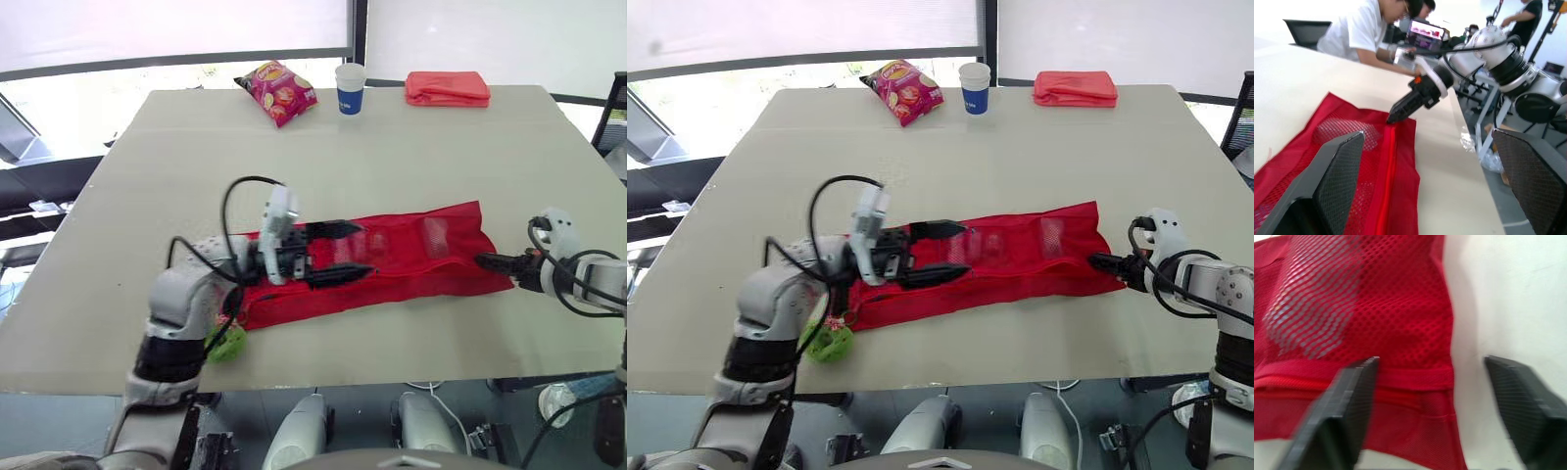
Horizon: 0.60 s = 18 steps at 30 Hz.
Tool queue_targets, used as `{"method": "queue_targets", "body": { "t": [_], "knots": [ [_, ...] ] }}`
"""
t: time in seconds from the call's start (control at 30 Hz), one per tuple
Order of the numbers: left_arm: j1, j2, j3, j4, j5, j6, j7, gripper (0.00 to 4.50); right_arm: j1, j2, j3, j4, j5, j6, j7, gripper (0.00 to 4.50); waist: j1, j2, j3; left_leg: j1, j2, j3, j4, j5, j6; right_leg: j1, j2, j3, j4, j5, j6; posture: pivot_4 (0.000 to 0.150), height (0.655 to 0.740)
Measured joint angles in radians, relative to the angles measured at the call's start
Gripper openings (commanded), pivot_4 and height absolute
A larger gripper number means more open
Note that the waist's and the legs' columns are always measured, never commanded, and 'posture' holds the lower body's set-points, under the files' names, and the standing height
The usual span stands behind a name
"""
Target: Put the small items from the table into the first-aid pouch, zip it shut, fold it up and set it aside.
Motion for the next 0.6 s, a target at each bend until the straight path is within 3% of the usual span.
{"method": "queue_targets", "body": {
  "t": [0.03, 0.17, 0.4, 0.6],
  "knots": [
    [0.008, 0.008, 0.006, -0.01, -0.008, 0.005, 0.0, 4.5, 0.001, 0.0, 0.0, 0.0, 0.004, -0.004, 0.006, 1.82, 0.0, 0.0, 0.0, 0.0, 0.0, 0.0, 0.0, 0.0, 0.0, 0.0, 0.0, 0.0, 0.0, 0.0, 0.0, 0.15, 0.74],
    [0.043, 0.038, 0.008, -0.027, -0.043, 0.015, 0.002, 4.5, 0.016, -0.011, -0.007, -0.011, 0.013, -0.022, 0.022, 0.12, 0.001, 0.0, 0.0, 0.0, 0.0, 0.001, 0.0, 0.0, 0.0, 0.0, 0.0, 0.0, 0.0, 0.0, 0.0, 0.15, 0.74],
    [0.011, 0.029, -0.006, -0.04, -0.061, 0.015, 0.046, 4.5, 0.085, -0.062, -0.025, -0.069, -0.005, -0.06, 0.006, 0.12, 0.005, 0.0, 0.0, 0.0, -0.001, 0.001, 0.0, 0.0, 0.0, 0.0, 0.0, 0.0, -0.001, 0.0, 0.0, 0.15, 0.74],
    [-0.004, 0.029, -0.029, -0.038, -0.072, 0.015, 0.045, 4.5, 0.203, -0.226, -0.09, -0.018, -0.133, -0.174, -0.028, 0.12, 0.014, 0.0, 0.0, -0.001, -0.002, 0.004, 0.0, 0.0, 0.0, 0.001, -0.001, -0.001, -0.002, 0.0, 0.0, 0.15, 0.74]
  ]
}}
